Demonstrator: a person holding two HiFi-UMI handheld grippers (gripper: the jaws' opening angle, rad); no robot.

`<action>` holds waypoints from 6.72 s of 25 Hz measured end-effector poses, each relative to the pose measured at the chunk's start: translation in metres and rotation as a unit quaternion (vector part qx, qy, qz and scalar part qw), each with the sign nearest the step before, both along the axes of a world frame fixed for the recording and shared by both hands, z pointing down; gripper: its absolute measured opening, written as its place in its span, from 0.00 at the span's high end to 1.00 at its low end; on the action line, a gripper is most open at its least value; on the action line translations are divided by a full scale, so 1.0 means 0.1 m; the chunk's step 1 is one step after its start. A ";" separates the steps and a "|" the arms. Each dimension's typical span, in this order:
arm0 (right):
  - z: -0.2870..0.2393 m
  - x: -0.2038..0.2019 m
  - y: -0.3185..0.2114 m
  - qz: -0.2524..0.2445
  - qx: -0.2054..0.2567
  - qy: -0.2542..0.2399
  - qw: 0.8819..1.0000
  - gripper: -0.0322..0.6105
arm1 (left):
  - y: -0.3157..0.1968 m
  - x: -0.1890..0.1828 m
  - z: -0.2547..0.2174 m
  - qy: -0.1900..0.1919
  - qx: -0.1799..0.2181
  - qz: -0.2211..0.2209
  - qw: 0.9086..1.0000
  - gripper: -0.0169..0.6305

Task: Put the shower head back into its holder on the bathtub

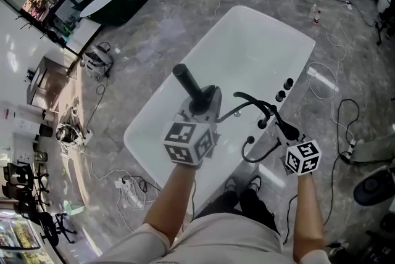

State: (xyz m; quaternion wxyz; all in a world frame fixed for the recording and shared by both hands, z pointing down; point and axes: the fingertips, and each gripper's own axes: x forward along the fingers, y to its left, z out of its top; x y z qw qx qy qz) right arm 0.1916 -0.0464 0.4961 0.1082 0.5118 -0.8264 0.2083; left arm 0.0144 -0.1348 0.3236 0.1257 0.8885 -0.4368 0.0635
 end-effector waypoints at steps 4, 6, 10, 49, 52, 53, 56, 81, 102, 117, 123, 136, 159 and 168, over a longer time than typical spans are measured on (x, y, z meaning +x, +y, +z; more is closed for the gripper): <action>0.10 -0.10 0.09 -0.001 -0.008 0.000 1.000 0.85 | -0.03 -0.08 0.07 0.043 -0.030 -0.010 0.999 0.91; 0.09 -0.13 0.09 0.002 -0.005 -0.001 1.000 0.85 | -0.05 -0.15 0.11 0.108 -0.067 -0.016 0.992 0.91; 0.11 -0.10 0.12 0.008 -0.009 0.005 1.000 0.85 | -0.09 -0.20 0.15 0.275 -0.147 -0.014 0.950 0.91; 2.69 -0.13 0.46 0.015 -0.174 0.063 0.983 0.82 | -0.54 -1.14 0.02 0.478 -0.124 -0.076 0.866 0.91; 2.84 -0.19 0.37 0.003 -0.165 0.086 0.983 0.82 | -0.60 -1.18 0.24 0.507 -0.141 -0.088 0.846 0.91; 2.89 -0.22 0.34 -0.004 -0.162 0.096 0.982 0.82 | -0.60 -1.18 0.31 0.521 -0.148 -0.092 0.835 0.91; 3.05 -0.27 0.28 -0.012 -0.157 0.119 0.980 0.82 | -0.58 -1.16 0.50 0.567 -0.174 -0.098 0.799 0.91; 2.15 0.11 0.24 0.061 -0.138 -0.014 0.988 0.85 | -0.39 -0.85 0.99 0.532 -0.223 -0.079 0.813 0.91; -0.81 0.24 0.19 0.041 0.042 -0.210 0.976 0.85 | 0.06 -0.15 0.80 0.301 -0.142 -0.008 0.943 0.91; -1.08 0.39 0.01 -0.069 0.070 0.199 0.975 0.85 | -0.11 -0.05 0.73 0.295 -0.120 -0.071 0.945 0.91; -0.63 -0.17 -0.16 -0.060 0.091 0.235 0.966 0.85 | -0.18 -0.23 0.86 0.280 -0.121 -0.101 0.947 0.91; -0.84 0.23 -0.15 0.052 0.072 0.277 0.957 0.85 | -0.24 -0.05 0.66 0.274 -0.096 -0.077 0.954 0.91; -0.16 -0.34 0.13 -0.074 0.026 0.275 0.958 0.85 | -0.03 0.17 0.93 0.140 -0.056 -0.069 0.986 0.91; -0.44 0.30 -0.07 0.053 0.062 0.355 0.931 0.85 | 0.00 0.13 0.92 0.147 -0.057 -0.082 0.984 0.91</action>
